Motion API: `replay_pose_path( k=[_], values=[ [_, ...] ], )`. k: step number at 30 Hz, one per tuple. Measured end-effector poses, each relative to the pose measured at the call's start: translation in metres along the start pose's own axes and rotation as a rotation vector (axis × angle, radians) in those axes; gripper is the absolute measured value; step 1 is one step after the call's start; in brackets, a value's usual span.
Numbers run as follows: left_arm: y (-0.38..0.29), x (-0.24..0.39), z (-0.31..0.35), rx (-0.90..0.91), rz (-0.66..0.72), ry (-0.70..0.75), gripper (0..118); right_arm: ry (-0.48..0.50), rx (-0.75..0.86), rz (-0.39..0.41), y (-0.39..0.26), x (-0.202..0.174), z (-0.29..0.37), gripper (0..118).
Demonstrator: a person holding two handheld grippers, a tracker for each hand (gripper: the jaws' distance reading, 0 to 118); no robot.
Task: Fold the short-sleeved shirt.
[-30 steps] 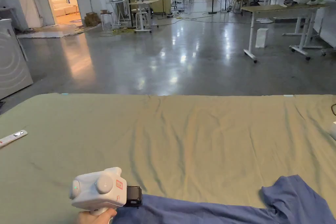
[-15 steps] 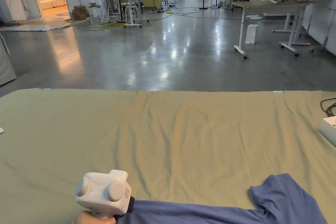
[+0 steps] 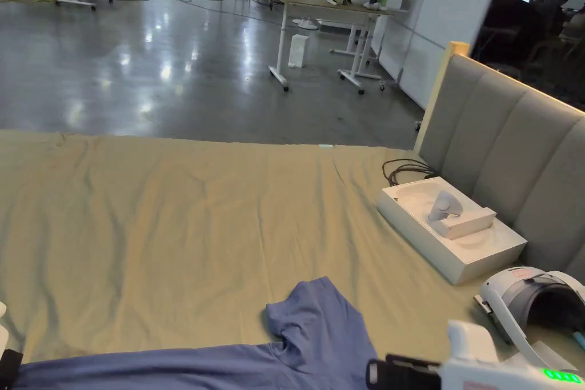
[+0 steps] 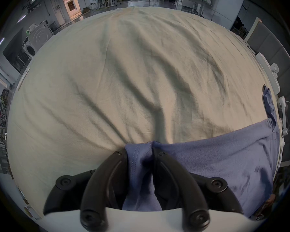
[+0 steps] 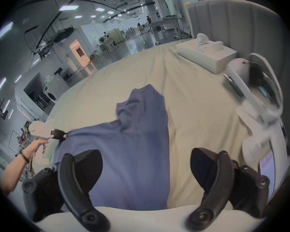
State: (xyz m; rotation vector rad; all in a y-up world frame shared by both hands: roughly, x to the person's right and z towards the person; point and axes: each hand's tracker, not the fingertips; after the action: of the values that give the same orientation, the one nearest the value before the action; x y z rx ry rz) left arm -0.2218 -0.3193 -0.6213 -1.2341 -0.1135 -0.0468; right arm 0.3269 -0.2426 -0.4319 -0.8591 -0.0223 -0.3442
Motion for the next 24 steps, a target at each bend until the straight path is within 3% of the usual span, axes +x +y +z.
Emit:
replay_pose_path(
  k=[6,8,10,11,14,16,18,19,21,23,24],
  values=[
    [-0.003,-0.004,0.004,0.012,0.021,-0.03,27,-0.159,-0.125,-0.042,0.038,0.023,-0.107,98],
    [-0.002,-0.002,0.002,0.018,0.02,-0.012,27,-0.153,-0.147,0.015,0.041,0.026,-0.128,98],
    [0.001,0.0,0.003,0.009,0.026,-0.001,27,-0.241,-0.174,0.069,0.039,0.018,-0.14,98],
    [0.002,-0.001,0.003,0.003,0.024,0.0,27,-0.227,-0.165,0.093,0.035,0.012,-0.141,98],
    [0.007,-0.003,0.002,-0.017,0.026,-0.004,27,-0.299,-0.132,0.263,0.025,-0.014,-0.142,99],
    [0.007,-0.003,0.001,-0.015,0.022,-0.001,27,-0.287,-0.107,0.272,0.019,-0.027,-0.135,80],
    [0.006,-0.002,0.001,-0.007,0.021,0.006,27,-0.283,-0.106,0.297,0.014,-0.043,-0.133,46],
    [0.006,-0.001,0.002,-0.006,0.02,0.009,27,-0.286,-0.114,0.346,0.012,-0.05,-0.134,34],
    [0.005,-0.001,0.002,0.0,0.018,0.012,27,-0.234,-0.146,0.396,0.016,-0.059,-0.139,2],
    [0.001,0.001,0.006,0.014,0.015,0.021,27,-0.279,-0.143,0.393,0.018,-0.065,-0.138,2],
    [0.003,0.001,0.007,0.05,-0.056,0.018,26,-0.256,-0.145,0.394,0.022,-0.06,-0.132,2]
  ],
)
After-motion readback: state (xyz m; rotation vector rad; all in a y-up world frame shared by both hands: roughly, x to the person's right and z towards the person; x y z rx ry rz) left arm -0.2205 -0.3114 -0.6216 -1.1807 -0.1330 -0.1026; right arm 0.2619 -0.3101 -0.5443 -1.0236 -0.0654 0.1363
